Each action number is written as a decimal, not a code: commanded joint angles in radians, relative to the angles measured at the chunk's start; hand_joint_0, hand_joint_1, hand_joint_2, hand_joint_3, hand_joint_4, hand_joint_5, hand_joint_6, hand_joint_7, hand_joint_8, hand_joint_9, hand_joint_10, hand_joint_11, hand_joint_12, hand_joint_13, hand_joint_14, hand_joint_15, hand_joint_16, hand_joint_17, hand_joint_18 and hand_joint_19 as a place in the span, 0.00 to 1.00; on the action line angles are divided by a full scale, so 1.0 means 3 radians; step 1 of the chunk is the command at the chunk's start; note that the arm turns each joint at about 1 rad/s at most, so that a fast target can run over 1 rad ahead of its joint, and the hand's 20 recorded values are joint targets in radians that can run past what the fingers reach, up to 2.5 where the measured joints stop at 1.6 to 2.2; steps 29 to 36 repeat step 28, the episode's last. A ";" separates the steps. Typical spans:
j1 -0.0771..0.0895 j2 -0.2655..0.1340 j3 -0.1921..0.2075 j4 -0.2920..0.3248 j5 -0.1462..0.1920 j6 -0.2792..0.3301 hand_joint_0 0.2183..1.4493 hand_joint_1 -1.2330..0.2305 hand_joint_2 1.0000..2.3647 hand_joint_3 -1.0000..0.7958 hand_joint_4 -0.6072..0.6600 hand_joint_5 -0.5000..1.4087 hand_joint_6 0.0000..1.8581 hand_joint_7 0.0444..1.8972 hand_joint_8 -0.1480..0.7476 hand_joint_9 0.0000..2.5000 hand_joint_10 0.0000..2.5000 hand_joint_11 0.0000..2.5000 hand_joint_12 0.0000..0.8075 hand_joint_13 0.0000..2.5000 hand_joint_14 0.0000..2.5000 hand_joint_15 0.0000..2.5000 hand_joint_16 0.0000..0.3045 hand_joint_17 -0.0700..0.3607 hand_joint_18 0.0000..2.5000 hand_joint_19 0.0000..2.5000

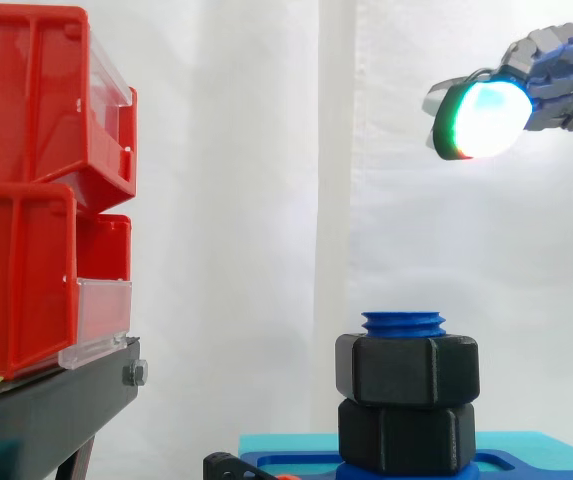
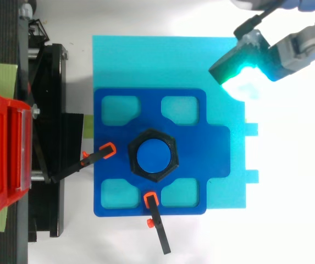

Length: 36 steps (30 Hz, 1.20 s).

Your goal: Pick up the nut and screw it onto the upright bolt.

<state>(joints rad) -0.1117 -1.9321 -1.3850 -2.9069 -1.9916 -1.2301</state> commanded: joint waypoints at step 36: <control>-0.0083 0.0376 -0.0036 -0.0526 0.0559 0.0439 0.22 0.46 0.00 0.28 0.57 0.13 0.27 0.34 0.38 0.00 0.00 0.00 0.43 0.00 0.00 0.00 0.18 0.45 0.00 0.00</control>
